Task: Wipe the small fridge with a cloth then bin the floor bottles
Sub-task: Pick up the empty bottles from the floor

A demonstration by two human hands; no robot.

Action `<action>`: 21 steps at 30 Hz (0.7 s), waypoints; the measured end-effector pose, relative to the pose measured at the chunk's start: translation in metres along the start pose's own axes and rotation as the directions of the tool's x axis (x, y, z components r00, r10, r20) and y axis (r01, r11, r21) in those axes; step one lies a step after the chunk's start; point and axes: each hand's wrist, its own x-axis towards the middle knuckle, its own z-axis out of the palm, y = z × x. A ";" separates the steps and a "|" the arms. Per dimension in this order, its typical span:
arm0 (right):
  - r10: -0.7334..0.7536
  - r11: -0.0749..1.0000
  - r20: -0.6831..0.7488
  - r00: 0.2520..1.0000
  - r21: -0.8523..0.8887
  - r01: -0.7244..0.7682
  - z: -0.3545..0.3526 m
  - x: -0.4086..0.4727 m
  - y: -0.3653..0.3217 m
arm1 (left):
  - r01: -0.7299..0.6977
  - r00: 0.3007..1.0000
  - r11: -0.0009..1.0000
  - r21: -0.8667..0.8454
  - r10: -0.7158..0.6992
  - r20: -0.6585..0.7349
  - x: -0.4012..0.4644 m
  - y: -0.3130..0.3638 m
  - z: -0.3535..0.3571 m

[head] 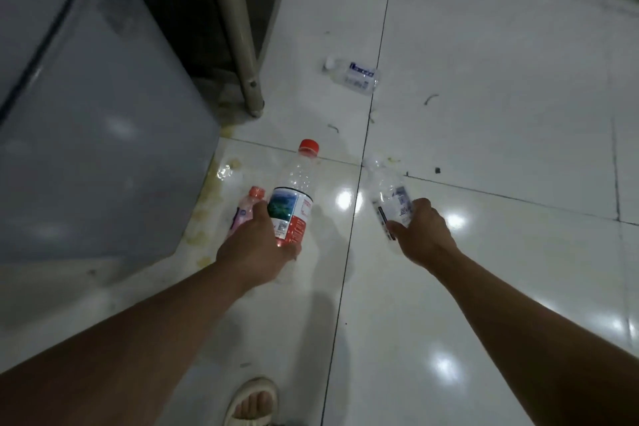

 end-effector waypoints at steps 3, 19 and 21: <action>-0.013 1.000 -0.048 0.999 0.026 0.014 -0.048 0.022 -0.008 | 0.006 1.000 1.000 -0.010 -0.006 -0.018 0.005 0.043 -0.022; -0.070 0.993 0.104 0.992 -0.084 0.079 -0.244 0.218 0.023 | 0.280 0.934 0.840 -0.465 -0.349 -0.069 0.089 0.273 0.004; -0.067 0.994 0.128 0.989 -0.082 0.078 -0.252 0.238 0.018 | 0.295 0.918 0.801 -0.521 -0.388 -0.078 0.104 0.285 0.008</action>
